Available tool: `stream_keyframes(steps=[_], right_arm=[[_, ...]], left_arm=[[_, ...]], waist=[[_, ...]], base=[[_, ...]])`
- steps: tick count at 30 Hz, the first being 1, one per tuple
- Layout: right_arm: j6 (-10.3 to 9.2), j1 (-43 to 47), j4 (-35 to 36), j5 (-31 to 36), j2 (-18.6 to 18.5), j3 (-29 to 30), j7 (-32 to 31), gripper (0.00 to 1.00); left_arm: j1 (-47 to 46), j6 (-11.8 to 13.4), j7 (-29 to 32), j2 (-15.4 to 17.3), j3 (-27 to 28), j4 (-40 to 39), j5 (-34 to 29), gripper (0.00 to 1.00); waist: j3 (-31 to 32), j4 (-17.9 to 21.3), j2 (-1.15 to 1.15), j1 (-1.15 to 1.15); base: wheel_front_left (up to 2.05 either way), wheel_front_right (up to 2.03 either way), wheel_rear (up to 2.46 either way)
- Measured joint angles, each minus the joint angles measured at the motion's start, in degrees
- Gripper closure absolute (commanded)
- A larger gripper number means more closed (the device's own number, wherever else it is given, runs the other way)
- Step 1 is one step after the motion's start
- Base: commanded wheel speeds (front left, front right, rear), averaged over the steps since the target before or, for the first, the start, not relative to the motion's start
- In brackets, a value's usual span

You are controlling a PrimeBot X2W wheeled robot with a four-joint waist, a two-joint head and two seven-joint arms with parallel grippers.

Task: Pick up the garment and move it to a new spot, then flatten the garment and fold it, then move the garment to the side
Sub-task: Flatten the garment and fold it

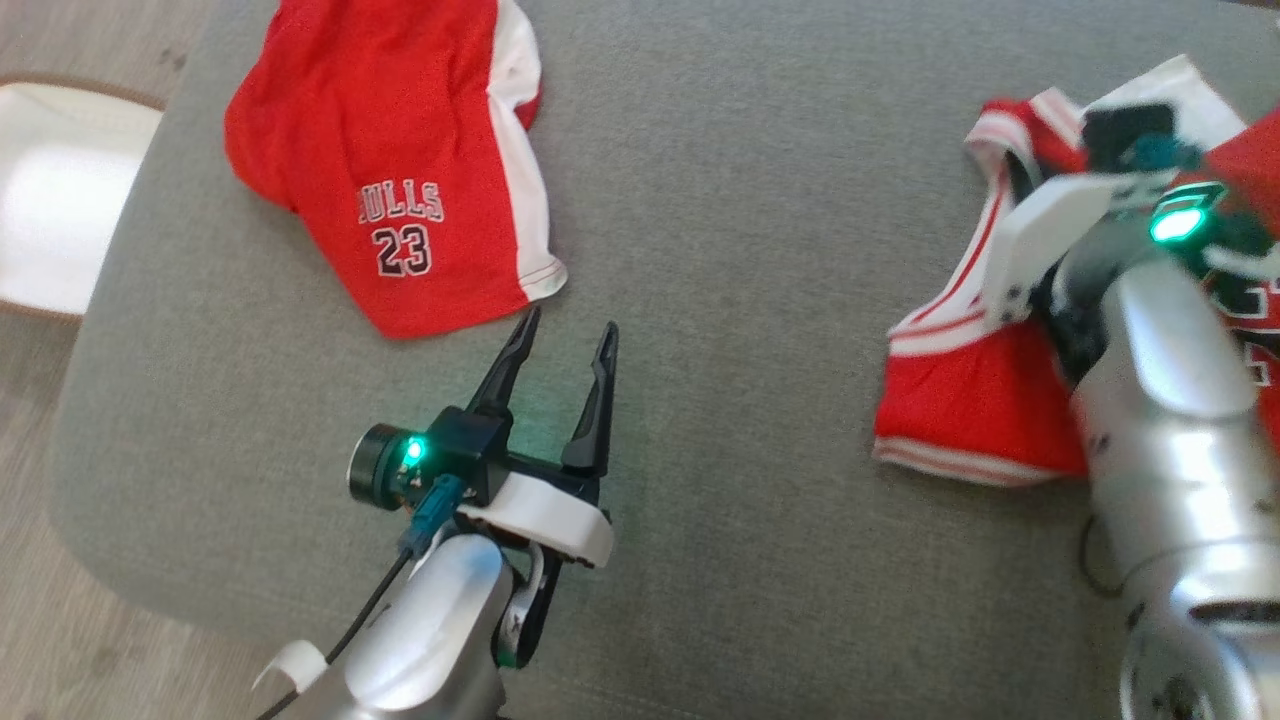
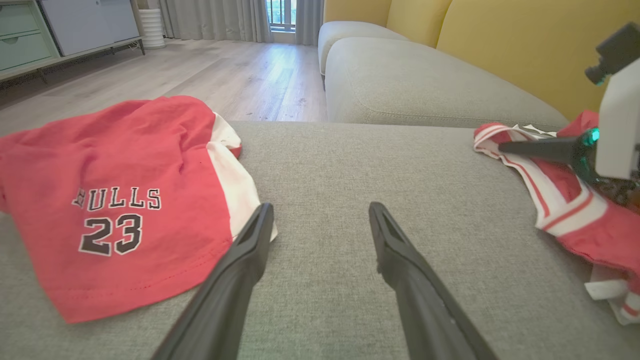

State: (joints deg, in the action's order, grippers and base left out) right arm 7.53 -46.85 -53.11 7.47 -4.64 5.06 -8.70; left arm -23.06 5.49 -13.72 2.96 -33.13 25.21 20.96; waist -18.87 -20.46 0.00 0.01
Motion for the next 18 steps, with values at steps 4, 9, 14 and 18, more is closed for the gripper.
stream_keyframes(steps=[4, 9, 14, 18], right_arm=[[0.0, -6.26, -0.57, 1.23, -2.13, 3.04, 2.99, 1.0], [0.0, -14.56, -2.98, 3.9, -5.64, 4.89, 5.9, 1.0], [0.0, -18.06, -6.72, 7.02, -7.44, 4.48, 9.87, 1.0], [0.0, -20.06, -10.06, 7.87, -8.12, 5.35, 12.33, 0.0]], left_arm=[[-0.88, -0.02, -0.05, -0.3, -0.97, -0.01, 0.83, 0.0], [-1.97, -0.01, -0.51, -0.53, -2.42, 0.09, 2.67, 0.0], [-2.49, 0.13, -0.57, -0.58, -4.1, 0.21, 4.79, 0.0], [-2.52, 0.88, -0.57, -0.59, -4.61, 0.21, 5.39, 0.0]], waist=[[-1.13, -1.78, 0.0, 0.0], [-2.43, -4.67, 0.0, 0.0], [-3.85, -6.9, 0.0, 0.0], [-4.58, -7.29, 0.0, 0.0]], base=[[0.0, 0.0, 0.0], [0.0, 0.0, 0.0], [0.0, 0.0, 0.0], [0.0, 0.0, 0.0]])
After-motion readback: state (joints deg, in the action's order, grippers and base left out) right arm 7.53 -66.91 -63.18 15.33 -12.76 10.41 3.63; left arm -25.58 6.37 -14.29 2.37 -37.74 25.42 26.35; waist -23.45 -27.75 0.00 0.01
